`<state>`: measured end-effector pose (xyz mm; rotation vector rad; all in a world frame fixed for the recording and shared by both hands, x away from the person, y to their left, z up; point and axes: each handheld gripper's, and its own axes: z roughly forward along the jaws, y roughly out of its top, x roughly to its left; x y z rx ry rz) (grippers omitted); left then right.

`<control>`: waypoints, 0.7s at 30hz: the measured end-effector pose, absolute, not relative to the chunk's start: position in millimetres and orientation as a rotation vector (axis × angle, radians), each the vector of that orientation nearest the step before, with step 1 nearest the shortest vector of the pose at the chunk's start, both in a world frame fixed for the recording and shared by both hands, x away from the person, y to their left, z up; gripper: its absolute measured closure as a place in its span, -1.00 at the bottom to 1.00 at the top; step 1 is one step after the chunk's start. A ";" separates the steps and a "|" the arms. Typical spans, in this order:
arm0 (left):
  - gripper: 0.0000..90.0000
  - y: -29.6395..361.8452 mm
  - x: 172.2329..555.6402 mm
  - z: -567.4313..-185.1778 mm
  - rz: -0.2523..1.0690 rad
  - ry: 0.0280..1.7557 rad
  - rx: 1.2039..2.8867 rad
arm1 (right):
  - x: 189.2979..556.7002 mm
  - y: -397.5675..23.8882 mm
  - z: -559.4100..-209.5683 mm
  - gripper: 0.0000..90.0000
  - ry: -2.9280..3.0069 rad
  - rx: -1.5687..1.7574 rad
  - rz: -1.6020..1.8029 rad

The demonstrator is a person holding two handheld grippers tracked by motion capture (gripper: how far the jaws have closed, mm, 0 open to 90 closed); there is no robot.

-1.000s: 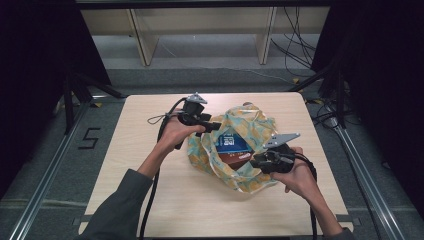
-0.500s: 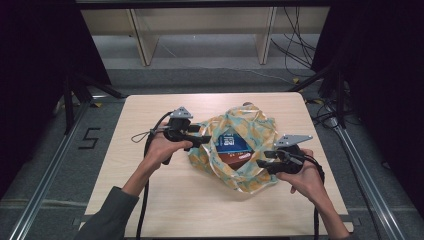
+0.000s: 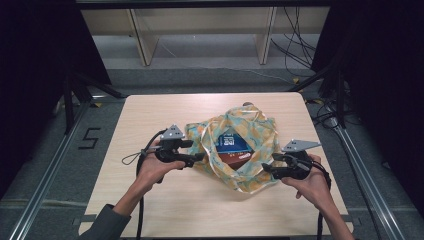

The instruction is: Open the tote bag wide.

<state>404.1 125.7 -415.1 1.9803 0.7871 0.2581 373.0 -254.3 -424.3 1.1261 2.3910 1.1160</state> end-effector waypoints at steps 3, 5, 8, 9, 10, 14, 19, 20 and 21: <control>-0.30 130.4 394.2 -420.4 0.257 0.799 1.975 | 371.0 -257.3 -426.6 -0.06 2.362 1.116 1.121; -0.31 133.8 387.8 -424.3 0.253 0.803 1.971 | 367.1 -257.5 -426.5 -0.08 2.361 1.148 1.127; -0.34 138.9 378.5 -430.5 0.255 0.815 1.975 | 365.4 -262.1 -426.9 -0.10 2.364 1.106 1.117; -0.35 140.8 375.6 -432.5 0.255 0.819 1.973 | 364.2 -263.2 -427.0 -0.11 2.364 1.108 1.108; -0.36 142.4 372.4 -434.2 0.259 0.822 1.975 | 362.6 -264.0 -427.7 -0.11 2.356 1.120 1.112; -0.38 145.7 358.0 -439.2 0.234 0.804 1.971 | 357.1 -267.1 -431.9 -0.15 2.360 1.154 1.105; -0.44 149.1 342.2 -444.6 0.242 0.811 1.978 | 351.8 -271.7 -438.7 -0.16 2.350 1.170 1.096; -0.45 149.8 340.1 -446.3 0.251 0.811 1.977 | 351.2 -273.0 -439.8 -0.17 2.349 1.163 1.103; -0.47 150.9 338.0 -447.5 0.253 0.816 1.987 | 351.4 -275.3 -441.4 -0.17 2.351 1.132 1.096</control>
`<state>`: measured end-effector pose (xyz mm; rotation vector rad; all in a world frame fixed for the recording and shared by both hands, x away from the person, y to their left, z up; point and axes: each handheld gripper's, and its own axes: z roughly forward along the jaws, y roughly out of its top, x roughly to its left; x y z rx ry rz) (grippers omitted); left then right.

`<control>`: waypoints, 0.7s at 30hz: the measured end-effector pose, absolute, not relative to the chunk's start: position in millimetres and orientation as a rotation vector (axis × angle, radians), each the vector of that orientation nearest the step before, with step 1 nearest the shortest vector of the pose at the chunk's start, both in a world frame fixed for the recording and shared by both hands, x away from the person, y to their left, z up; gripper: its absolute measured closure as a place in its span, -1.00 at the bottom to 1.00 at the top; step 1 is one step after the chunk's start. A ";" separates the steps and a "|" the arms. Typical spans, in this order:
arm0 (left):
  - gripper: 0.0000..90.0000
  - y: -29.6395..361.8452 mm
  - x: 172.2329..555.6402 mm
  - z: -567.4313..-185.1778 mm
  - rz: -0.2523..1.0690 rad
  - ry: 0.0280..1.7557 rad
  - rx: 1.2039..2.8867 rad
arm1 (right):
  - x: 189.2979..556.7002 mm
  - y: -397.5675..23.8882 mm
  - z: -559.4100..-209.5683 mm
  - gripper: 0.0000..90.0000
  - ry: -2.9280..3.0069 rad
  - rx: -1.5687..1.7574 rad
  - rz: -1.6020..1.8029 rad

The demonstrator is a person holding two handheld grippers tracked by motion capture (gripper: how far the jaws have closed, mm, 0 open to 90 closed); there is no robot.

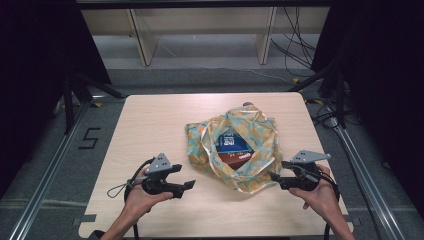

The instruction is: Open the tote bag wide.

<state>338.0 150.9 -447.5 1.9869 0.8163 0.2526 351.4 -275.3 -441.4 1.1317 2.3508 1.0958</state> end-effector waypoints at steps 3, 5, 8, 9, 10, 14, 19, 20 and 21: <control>-0.50 153.4 333.8 -452.7 0.273 0.811 1.997 | 348.5 -279.0 -442.6 -0.18 2.335 1.158 1.103; -0.51 154.2 331.2 -456.1 0.277 0.829 1.989 | 345.3 -280.4 -443.7 -0.19 2.343 1.182 1.096; -0.52 155.7 327.4 -459.0 0.292 0.835 2.005 | 343.2 -283.0 -448.5 -0.21 2.348 1.152 1.117; -0.53 155.8 326.7 -460.4 0.293 0.830 2.002 | 340.8 -282.4 -449.6 -0.21 2.340 1.172 1.116; -0.55 156.0 325.1 -461.4 0.300 0.834 2.001 | 339.6 -282.9 -450.9 -0.21 2.342 1.166 1.116; -0.56 156.9 321.0 -464.9 0.304 0.826 2.017 | 332.8 -283.8 -454.3 -0.23 2.344 1.152 1.113; -0.58 160.2 315.3 -468.2 0.324 0.830 2.013 | 325.0 -282.8 -460.1 -0.25 2.342 1.150 1.121; -0.60 162.0 314.7 -468.3 0.343 0.818 2.031 | 323.6 -282.9 -460.6 -0.26 2.354 1.151 1.114; -0.61 161.9 314.5 -470.2 0.342 0.814 2.014 | 320.3 -280.9 -461.7 -0.27 2.348 1.194 1.126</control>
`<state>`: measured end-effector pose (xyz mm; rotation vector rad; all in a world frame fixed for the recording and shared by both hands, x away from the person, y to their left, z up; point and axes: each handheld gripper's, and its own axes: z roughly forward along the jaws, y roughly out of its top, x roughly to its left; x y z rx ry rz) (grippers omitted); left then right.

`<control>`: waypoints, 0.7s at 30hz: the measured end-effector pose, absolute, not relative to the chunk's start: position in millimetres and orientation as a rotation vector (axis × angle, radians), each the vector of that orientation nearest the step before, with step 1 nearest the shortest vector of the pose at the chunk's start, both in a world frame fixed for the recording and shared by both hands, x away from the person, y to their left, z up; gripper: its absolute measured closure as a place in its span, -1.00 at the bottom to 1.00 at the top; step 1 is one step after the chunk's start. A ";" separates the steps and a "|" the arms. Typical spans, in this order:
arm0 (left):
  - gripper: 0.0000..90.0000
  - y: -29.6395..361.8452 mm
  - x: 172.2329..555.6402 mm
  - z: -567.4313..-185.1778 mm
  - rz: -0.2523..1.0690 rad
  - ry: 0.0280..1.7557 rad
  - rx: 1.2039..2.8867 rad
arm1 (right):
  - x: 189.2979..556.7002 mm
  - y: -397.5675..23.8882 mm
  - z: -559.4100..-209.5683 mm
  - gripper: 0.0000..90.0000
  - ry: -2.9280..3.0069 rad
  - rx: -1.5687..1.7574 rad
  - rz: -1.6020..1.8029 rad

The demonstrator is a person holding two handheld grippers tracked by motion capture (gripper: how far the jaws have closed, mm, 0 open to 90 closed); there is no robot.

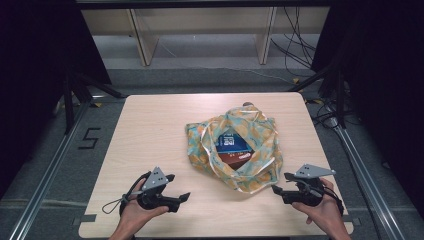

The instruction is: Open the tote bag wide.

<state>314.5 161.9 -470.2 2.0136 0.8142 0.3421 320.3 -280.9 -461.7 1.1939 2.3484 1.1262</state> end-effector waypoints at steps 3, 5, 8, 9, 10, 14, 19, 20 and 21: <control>-0.61 162.9 312.5 -474.6 0.332 0.821 2.009 | 317.5 -280.7 -465.2 -0.28 2.350 1.181 1.123; -0.61 163.6 310.8 -476.8 0.322 0.834 2.020 | 317.4 -282.3 -466.7 -0.28 2.381 1.144 1.127; -0.61 162.6 308.7 -482.6 0.304 0.854 2.005 | 312.6 -280.9 -469.6 -0.29 2.361 1.170 1.118; -0.61 163.0 308.0 -484.0 0.314 0.853 2.020 | 312.7 -282.1 -470.5 -0.30 2.364 1.152 1.116; -0.61 164.0 308.1 -485.7 0.314 0.844 2.033 | 309.8 -281.4 -470.5 -0.30 2.371 1.189 1.108; -0.62 164.8 304.9 -488.3 0.355 0.841 2.053 | 305.7 -283.8 -474.2 -0.32 2.377 1.165 1.109; -0.62 162.5 298.9 -492.4 0.350 0.857 2.057 | 296.7 -285.7 -478.9 -0.37 2.393 1.160 1.107; -0.62 159.3 296.9 -494.3 0.337 0.872 2.019 | 295.0 -286.8 -479.7 -0.37 2.379 1.133 1.089; -0.62 161.0 297.5 -494.2 0.347 0.856 2.058 | 291.9 -286.9 -480.4 -0.37 2.384 1.154 1.085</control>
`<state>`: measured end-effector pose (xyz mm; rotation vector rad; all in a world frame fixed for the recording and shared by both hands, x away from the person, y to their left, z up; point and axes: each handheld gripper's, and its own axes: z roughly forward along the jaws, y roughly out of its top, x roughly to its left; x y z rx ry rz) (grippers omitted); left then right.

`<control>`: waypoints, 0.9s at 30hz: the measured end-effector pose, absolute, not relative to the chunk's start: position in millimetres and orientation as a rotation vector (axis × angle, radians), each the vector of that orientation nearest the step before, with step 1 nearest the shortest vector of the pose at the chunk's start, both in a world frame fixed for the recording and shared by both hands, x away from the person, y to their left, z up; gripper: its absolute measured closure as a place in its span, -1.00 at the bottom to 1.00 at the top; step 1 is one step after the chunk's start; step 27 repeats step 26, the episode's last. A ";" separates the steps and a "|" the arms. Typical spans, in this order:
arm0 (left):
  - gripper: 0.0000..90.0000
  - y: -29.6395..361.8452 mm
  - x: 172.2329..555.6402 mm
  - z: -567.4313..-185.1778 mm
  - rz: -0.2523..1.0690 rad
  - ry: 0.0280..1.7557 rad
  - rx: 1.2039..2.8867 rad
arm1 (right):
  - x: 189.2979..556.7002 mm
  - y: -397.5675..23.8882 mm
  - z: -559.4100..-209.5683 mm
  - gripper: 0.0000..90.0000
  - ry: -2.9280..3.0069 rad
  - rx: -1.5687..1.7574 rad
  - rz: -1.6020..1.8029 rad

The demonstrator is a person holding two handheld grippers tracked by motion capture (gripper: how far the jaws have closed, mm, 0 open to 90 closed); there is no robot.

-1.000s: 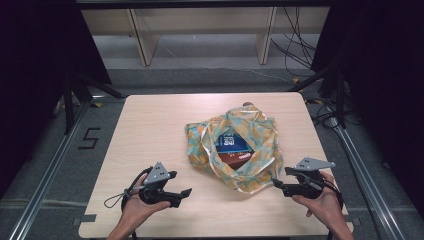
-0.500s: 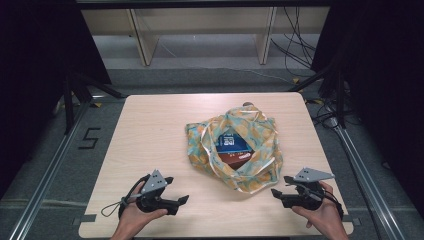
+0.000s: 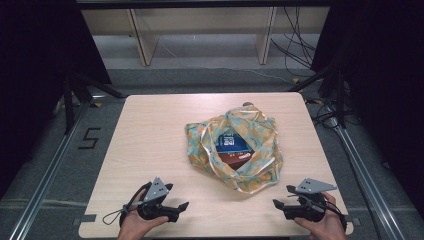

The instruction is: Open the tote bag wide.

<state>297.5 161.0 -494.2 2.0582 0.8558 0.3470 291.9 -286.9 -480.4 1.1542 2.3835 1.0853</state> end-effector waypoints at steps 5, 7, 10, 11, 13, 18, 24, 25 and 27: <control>-0.62 156.5 294.7 -495.0 0.348 0.836 2.065 | 285.3 -290.3 -487.6 -0.39 2.386 1.139 1.080; -0.62 155.6 294.9 -497.0 0.330 0.848 2.062 | 282.8 -289.2 -489.3 -0.39 2.395 1.165 1.062; -0.62 157.7 296.9 -497.4 0.339 0.838 2.086 | 284.8 -289.5 -490.9 -0.39 2.412 1.128 1.051; -0.62 156.3 296.6 -498.6 0.329 0.859 2.059 | 283.8 -288.7 -490.6 -0.39 2.405 1.141 1.032; -0.62 157.8 297.6 -498.3 0.343 0.844 2.079 | 284.7 -289.0 -491.5 -0.39 2.406 1.123 1.032; -0.62 157.6 297.9 -498.7 0.347 0.847 2.080 | 285.6 -289.3 -492.7 -0.40 2.413 1.132 1.034; -0.62 156.9 298.3 -499.4 0.344 0.861 2.068 | 285.0 -288.8 -492.8 -0.40 2.412 1.142 1.017; -0.62 157.0 298.5 -499.7 0.345 0.858 2.067 | 285.2 -288.8 -493.0 -0.40 2.410 1.139 1.016; -0.62 157.4 298.9 -499.4 0.340 0.854 2.073 | 285.1 -288.8 -493.1 -0.40 2.410 1.143 1.015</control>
